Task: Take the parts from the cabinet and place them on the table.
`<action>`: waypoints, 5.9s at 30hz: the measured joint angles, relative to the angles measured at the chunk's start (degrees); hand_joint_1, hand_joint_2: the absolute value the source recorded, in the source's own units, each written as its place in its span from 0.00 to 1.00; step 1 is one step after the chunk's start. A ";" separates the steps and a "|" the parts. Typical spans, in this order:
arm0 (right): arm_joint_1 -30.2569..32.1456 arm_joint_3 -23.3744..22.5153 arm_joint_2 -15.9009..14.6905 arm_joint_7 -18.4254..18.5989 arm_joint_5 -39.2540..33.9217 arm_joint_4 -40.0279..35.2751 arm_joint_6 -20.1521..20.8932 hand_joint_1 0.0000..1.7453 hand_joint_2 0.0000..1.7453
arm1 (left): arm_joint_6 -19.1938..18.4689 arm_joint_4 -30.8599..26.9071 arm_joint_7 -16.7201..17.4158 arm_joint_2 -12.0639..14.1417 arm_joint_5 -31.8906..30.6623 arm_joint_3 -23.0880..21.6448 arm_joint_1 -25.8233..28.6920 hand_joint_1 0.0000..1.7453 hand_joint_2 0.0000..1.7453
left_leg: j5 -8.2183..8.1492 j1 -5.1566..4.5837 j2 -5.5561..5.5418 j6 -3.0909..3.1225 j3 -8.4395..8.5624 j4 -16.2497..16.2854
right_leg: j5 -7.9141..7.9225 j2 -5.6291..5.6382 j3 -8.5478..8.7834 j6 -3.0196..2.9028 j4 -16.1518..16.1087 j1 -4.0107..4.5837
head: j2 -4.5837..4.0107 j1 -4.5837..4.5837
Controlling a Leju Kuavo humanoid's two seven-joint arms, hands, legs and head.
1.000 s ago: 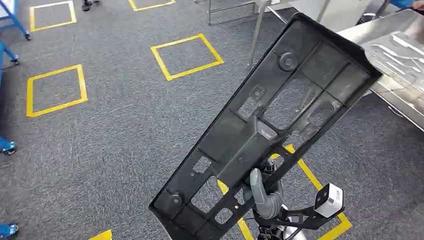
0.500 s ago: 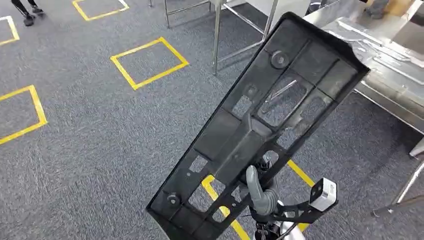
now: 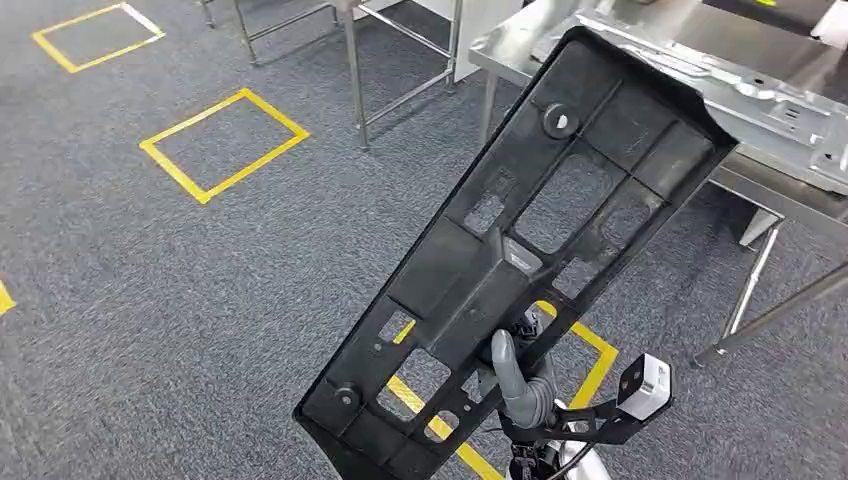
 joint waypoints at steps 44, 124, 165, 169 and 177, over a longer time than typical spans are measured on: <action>2.77 -0.98 0.48 -0.61 0.70 -0.72 0.83 1.00 1.00 | -0.09 0.00 -0.85 0.04 -0.15 -0.33 0.45 0.00 1.00 | 1.38 0.93 -11.94 0.12 -1.84 0.74 | -0.40 10.51 0.03 1.60 0.65 -1.22 | 0.00 0.00; -23.65 -14.49 -33.26 4.98 27.56 2.66 -13.31 1.00 1.00 | -0.20 0.02 -3.26 -0.55 2.47 -1.68 0.59 0.00 1.00 | 2.84 -0.21 -7.57 3.82 -2.10 -0.54 | -3.85 2.52 -4.65 4.10 8.62 -1.39 | 0.00 0.07; -47.92 -1.01 -41.48 9.57 55.89 21.53 -18.88 1.00 1.00 | -0.76 0.07 -3.63 -0.35 3.98 -3.02 0.55 0.00 1.00 | 0.49 0.31 -8.06 0.73 0.77 -1.48 | 2.81 1.91 -2.82 3.41 -0.11 -2.23 | 0.00 0.07; -51.54 1.79 -41.62 9.62 59.56 23.36 -20.34 1.00 1.00 | -0.72 0.07 -3.65 -0.35 4.26 -3.02 0.25 0.00 1.00 | 0.28 0.56 -8.04 -0.15 -1.57 4.76 | 1.68 2.04 -1.17 1.63 -0.33 -2.40 | 0.00 0.07; -56.37 9.49 -41.64 10.32 69.20 26.97 -24.87 1.00 1.00 | -0.87 0.07 -3.67 -0.31 3.87 -3.76 0.36 0.00 1.00 | 6.13 0.52 -8.03 0.62 -8.34 3.37 | -1.87 2.34 3.35 1.38 -0.33 -1.63 | 0.00 0.07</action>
